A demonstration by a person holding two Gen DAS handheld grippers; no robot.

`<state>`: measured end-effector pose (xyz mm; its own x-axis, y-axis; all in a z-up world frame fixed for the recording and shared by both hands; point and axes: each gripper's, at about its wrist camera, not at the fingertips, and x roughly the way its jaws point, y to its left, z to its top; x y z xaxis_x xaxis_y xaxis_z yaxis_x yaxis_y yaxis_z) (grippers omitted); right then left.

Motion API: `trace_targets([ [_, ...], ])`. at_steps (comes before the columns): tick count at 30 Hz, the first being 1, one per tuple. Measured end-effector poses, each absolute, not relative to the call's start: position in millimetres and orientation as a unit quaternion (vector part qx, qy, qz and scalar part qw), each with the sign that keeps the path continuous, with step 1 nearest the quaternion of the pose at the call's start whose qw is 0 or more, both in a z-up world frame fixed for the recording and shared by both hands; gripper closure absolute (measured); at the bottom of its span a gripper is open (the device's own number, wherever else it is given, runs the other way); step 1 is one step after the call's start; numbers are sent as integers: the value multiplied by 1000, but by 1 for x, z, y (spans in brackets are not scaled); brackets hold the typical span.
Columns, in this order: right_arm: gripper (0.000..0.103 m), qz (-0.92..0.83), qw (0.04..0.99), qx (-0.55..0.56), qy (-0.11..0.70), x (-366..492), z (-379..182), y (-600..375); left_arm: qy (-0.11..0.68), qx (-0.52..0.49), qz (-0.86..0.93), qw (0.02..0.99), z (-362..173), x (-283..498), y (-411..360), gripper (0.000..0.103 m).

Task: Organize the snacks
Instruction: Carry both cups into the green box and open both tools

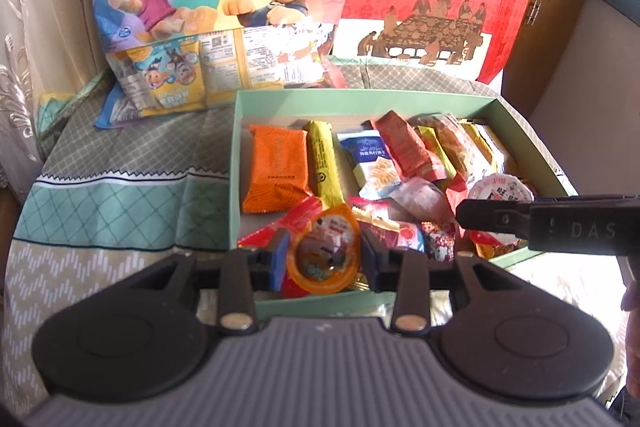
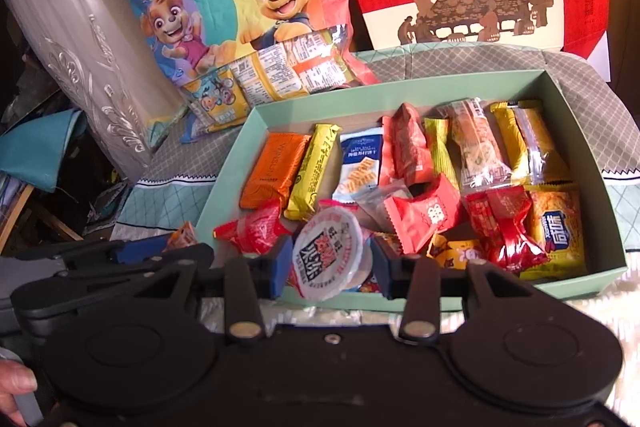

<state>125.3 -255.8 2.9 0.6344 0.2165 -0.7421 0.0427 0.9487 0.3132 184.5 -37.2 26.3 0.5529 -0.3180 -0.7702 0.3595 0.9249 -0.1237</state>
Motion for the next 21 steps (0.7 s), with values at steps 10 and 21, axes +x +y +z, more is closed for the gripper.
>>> trace_targets([
  [10, 61, 37, 876, 185, 444, 184, -15, -266, 460, 24, -181, 869, 4, 232, -67, 66],
  [21, 61, 41, 869, 189, 456, 208, -31, -263, 476, 33, -172, 862, -11, 251, -67, 66],
])
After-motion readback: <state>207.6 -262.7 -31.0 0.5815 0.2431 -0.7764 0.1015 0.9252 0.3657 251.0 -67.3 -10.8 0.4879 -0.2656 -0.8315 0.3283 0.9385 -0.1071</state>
